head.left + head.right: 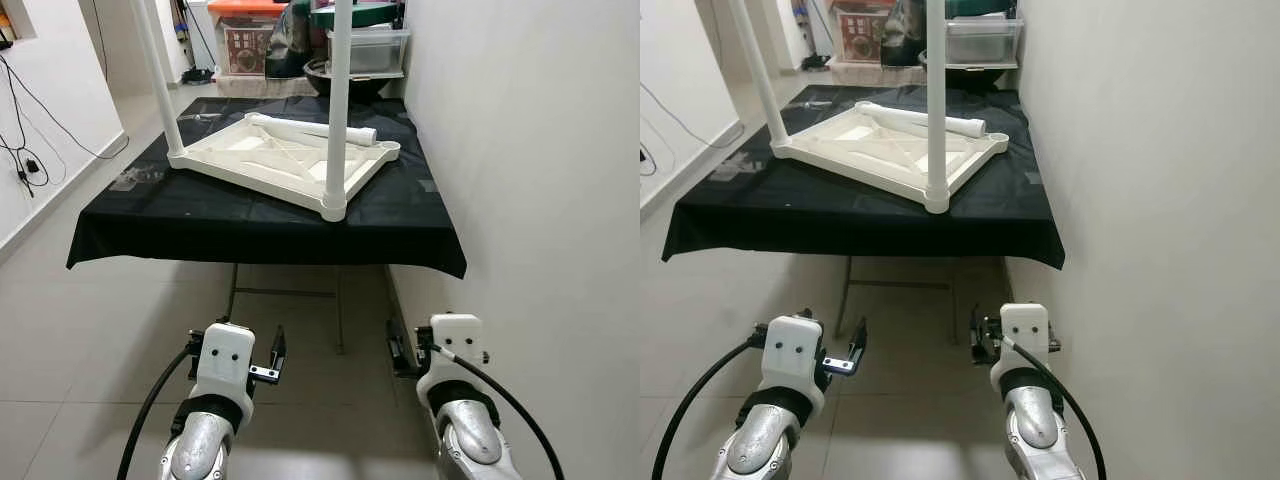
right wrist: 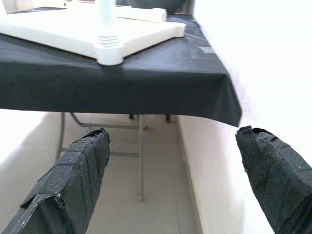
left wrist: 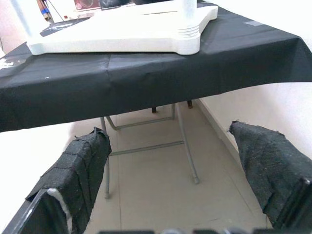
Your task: Building children table
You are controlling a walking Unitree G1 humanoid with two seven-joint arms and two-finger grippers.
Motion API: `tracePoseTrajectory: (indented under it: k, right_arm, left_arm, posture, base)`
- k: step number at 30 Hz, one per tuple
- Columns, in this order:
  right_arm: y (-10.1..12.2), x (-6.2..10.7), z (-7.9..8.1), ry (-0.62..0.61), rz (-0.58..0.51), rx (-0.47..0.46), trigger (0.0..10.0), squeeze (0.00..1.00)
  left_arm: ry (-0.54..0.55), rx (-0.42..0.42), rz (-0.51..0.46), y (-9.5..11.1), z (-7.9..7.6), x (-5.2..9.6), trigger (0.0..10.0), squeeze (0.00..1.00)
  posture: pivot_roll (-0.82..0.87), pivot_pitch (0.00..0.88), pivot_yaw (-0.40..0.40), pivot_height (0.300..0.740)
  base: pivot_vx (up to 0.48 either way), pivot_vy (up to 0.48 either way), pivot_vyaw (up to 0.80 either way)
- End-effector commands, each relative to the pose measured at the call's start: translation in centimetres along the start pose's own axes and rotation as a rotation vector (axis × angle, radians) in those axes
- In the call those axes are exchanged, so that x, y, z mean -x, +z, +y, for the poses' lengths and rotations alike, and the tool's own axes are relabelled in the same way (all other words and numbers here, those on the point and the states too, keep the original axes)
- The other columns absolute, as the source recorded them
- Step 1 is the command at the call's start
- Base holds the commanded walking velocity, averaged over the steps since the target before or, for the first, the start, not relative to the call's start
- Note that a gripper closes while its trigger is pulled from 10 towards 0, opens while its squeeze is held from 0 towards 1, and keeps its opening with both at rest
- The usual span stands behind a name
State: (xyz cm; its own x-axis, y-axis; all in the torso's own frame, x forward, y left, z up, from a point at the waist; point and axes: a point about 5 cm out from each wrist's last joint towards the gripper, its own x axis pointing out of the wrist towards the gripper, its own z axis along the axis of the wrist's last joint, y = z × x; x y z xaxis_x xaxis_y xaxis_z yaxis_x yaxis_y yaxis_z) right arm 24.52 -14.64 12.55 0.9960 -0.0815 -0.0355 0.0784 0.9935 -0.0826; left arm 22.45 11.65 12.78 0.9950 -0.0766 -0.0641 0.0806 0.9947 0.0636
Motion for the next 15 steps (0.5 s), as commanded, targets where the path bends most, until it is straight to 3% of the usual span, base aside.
tracePoseTrajectory:
  k: [1,15]
  right_arm:
    - [0.02,0.08,0.09,0.001,-0.001,0.000,10.0,0.00]
    - [-0.07,-0.03,0.41,0.011,0.004,-0.002,10.0,0.00]
  left_arm:
    - [0.005,-0.011,0.011,-0.31,-0.08,0.06,10.0,0.00]
    - [0.004,-0.019,0.009,-0.28,0.00,0.01,10.0,0.00]
  posture:
    - [0.06,0.048,-0.003,0.740]
    - [0.06,0.057,0.006,0.740]
  base:
    - [0.247,0.000,0.00]
    - [0.018,0.000,0.00]
